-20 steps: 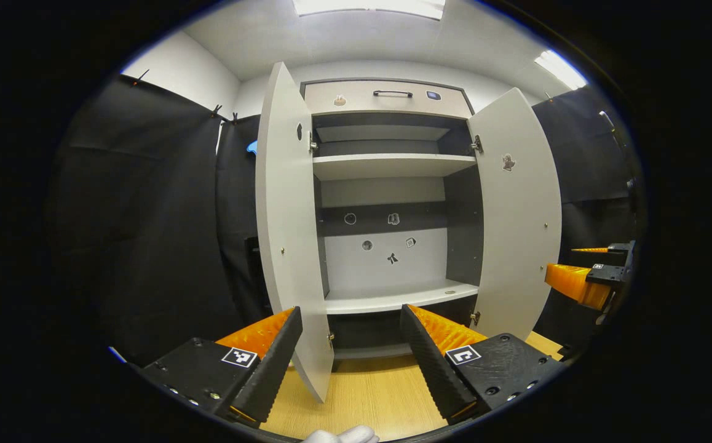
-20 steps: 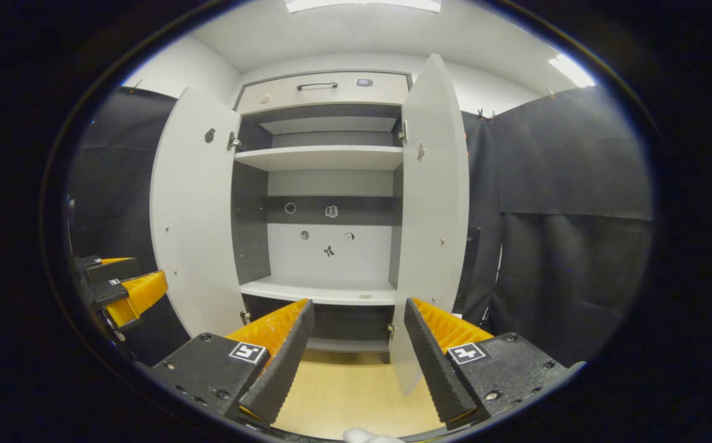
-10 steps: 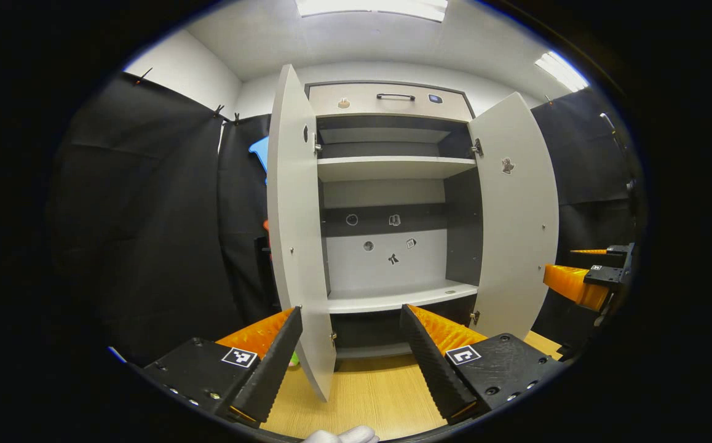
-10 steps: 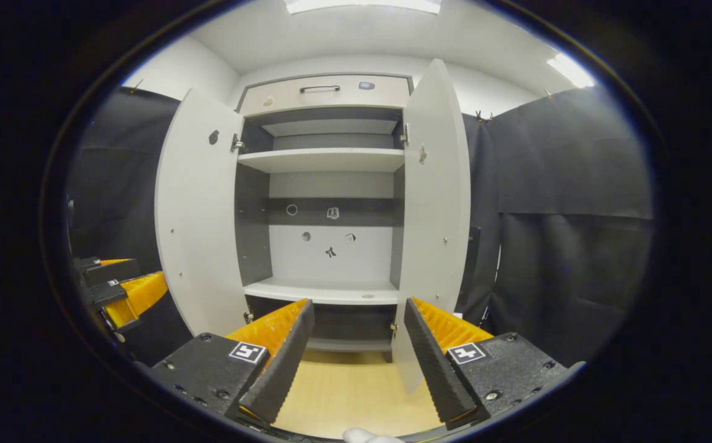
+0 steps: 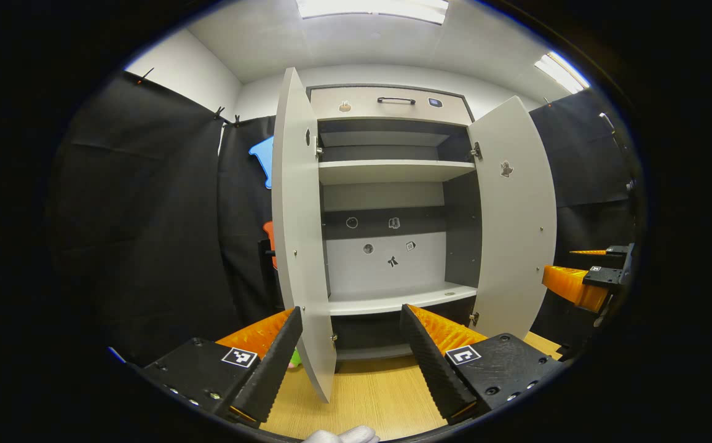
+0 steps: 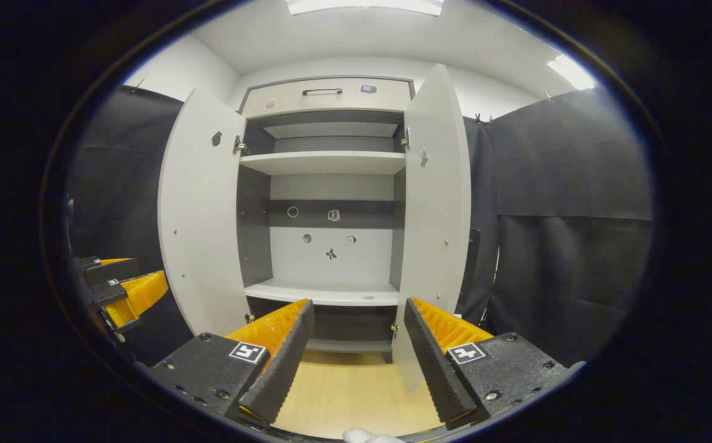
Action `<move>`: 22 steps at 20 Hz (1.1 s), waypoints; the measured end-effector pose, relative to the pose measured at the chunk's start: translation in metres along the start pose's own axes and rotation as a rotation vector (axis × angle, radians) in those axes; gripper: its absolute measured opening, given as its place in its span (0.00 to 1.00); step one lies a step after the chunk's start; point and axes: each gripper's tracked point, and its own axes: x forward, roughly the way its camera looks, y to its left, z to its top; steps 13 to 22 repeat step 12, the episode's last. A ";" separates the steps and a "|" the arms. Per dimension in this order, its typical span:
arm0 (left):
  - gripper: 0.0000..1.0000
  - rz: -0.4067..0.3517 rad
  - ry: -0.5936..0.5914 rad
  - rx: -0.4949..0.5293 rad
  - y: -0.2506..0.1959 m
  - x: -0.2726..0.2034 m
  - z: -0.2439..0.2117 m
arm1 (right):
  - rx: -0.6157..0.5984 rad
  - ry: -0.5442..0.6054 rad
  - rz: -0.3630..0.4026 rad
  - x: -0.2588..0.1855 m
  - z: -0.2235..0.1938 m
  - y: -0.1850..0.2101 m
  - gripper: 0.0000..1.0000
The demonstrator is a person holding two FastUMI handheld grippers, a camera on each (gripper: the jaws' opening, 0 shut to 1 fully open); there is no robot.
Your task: Open the right door of the double-door shoe cabinet with the right hand, and open the left door with the left hand.
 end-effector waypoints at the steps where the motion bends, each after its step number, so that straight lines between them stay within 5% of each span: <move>1: 0.95 -0.002 -0.002 -0.001 0.000 0.000 0.001 | 0.000 -0.001 0.001 0.000 0.001 0.000 0.93; 22: 0.95 -0.007 -0.008 0.001 -0.001 -0.002 0.004 | 0.005 -0.008 0.006 -0.001 0.002 0.004 0.93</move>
